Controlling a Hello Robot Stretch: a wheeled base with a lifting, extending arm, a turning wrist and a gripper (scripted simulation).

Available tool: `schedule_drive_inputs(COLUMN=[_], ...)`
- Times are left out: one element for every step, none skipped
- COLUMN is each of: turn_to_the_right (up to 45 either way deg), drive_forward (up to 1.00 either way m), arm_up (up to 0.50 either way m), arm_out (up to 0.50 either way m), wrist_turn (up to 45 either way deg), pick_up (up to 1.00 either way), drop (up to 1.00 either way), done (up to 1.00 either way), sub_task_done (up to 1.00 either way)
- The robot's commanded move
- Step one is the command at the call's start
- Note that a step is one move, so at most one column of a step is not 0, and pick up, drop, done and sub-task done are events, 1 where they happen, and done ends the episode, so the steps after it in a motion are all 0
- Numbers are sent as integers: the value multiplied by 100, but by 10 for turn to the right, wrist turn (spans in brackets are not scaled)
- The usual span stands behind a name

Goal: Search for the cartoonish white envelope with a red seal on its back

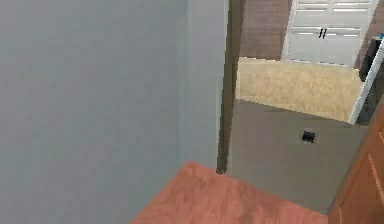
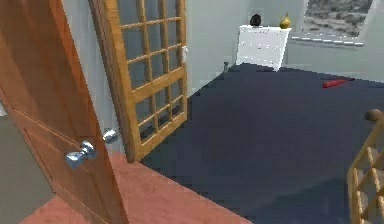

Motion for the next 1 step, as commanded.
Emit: schedule_drive_inputs(turn_to_the_right=[0], drive_forward=[35], arm_up=[0], arm_out=[0], wrist_turn=[0], pick_up=[0], drop=[0], done=[0], sub_task_done=[0])
